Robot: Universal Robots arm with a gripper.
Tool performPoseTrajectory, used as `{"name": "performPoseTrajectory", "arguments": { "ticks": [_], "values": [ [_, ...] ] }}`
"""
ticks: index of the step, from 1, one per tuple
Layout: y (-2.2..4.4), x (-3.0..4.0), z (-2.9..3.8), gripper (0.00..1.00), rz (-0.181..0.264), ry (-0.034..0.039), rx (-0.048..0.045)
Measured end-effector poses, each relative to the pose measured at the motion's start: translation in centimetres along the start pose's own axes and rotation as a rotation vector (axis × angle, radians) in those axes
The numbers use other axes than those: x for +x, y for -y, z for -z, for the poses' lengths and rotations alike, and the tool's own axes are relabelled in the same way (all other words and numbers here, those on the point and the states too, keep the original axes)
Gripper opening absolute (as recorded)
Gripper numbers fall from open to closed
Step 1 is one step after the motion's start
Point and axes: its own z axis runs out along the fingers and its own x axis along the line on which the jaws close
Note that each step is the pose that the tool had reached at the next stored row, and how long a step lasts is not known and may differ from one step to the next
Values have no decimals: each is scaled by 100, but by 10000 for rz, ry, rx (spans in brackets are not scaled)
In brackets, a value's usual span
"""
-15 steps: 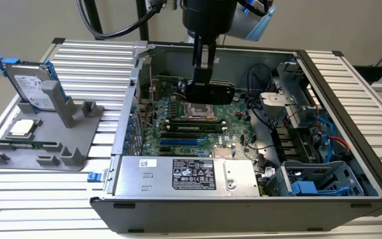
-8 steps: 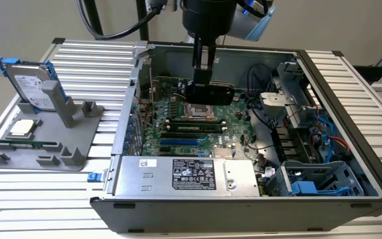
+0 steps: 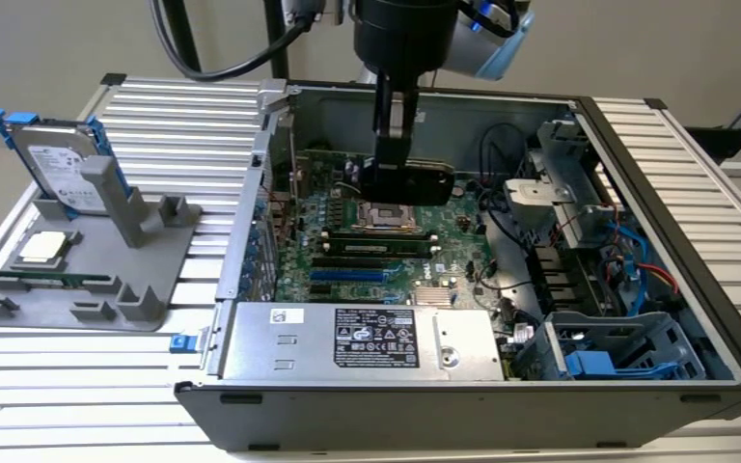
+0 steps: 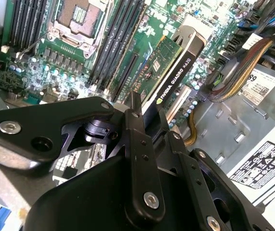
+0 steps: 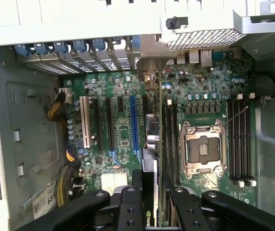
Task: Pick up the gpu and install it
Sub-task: 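Insert the gpu into the slot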
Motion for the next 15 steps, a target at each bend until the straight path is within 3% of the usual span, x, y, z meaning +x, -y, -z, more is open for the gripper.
{"name": "performPoseTrajectory", "arguments": {
  "ticks": [15],
  "values": [
    [-1,0,-76,0,0,0,0]
  ]
}}
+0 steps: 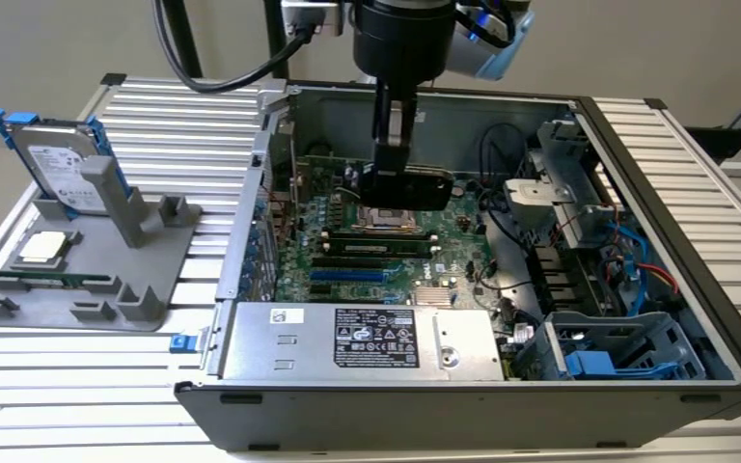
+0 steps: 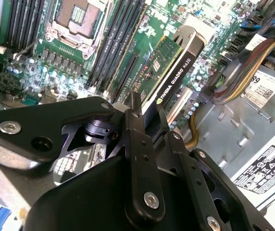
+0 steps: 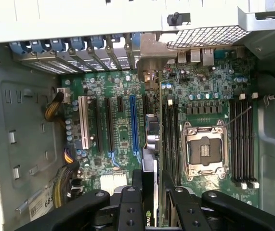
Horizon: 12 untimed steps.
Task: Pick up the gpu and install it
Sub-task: 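Insert the gpu into the slot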
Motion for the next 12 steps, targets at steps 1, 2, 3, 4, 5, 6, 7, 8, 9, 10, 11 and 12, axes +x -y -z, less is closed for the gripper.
{"name": "performPoseTrajectory", "arguments": {
  "ticks": [1,2,3,4,5,6,7,8,9,10,11,12],
  "values": [
    [0,0,-5,0,1,0,0],
    [0,0,-9,0,0,-1,0],
    [0,0,-15,0,0,0,0],
    [0,0,-20,0,0,-1,0],
    [0,0,-24,0,0,-1,0],
    [0,0,-29,0,0,-1,0],
    [0,0,-35,0,0,-1,0],
    [-1,0,-39,0,0,-1,0],
    [-1,0,-45,0,0,0,0],
    [-1,0,-50,0,1,-1,0],
    [-1,0,-55,0,0,-1,0],
    [-1,0,-60,0,0,-2,0]
  ]
}}
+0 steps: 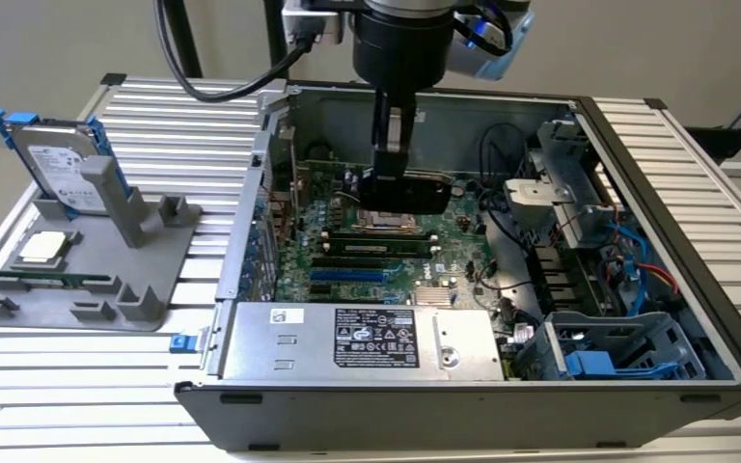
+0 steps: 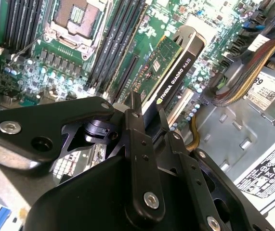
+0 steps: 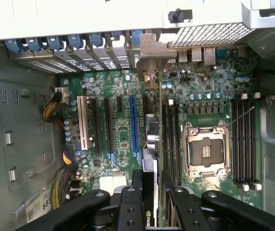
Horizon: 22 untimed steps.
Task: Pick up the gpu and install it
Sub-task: 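Insert the gpu into the slot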
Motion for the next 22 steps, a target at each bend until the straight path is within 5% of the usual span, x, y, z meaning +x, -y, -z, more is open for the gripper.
{"name": "performPoseTrajectory", "arguments": {
  "ticks": [22],
  "values": [
    [-1,0,-104,0,0,-13,1]
  ]
}}
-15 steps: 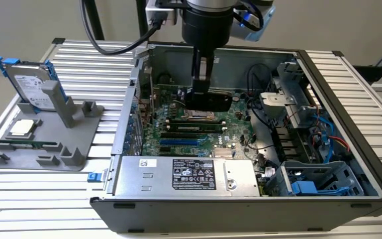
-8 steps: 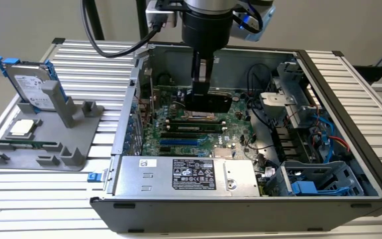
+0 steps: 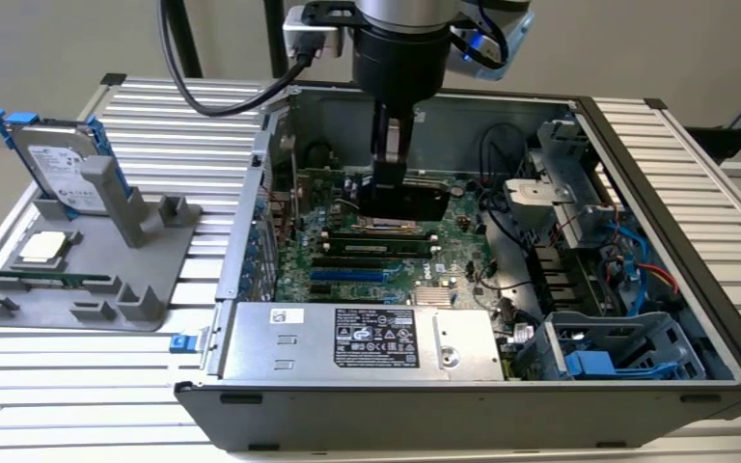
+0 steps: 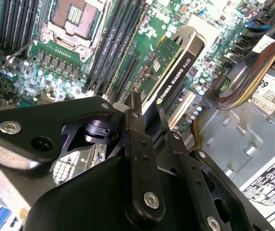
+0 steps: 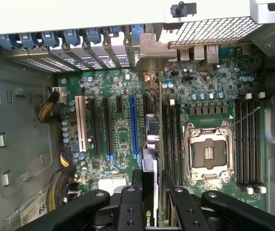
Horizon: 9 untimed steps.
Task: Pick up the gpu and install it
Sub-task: 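Insert the gpu into the slot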
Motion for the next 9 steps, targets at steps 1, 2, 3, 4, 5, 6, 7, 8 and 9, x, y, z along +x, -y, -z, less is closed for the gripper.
{"name": "performPoseTrajectory", "arguments": {
  "ticks": [1,2,3,4,5,6,7,8,9],
  "values": [
    [0,0,-4,0,0,-2,1],
    [0,0,-9,0,0,-1,1],
    [0,0,-11,0,0,-2,1],
    [0,0,-11,0,0,-3,0],
    [0,0,-13,0,0,-3,1],
    [0,0,-14,0,0,-3,1],
    [0,0,-14,0,0,-3,1],
    [0,0,-14,0,0,-3,0],
    [0,0,-14,0,0,-2,1]
  ]
}}
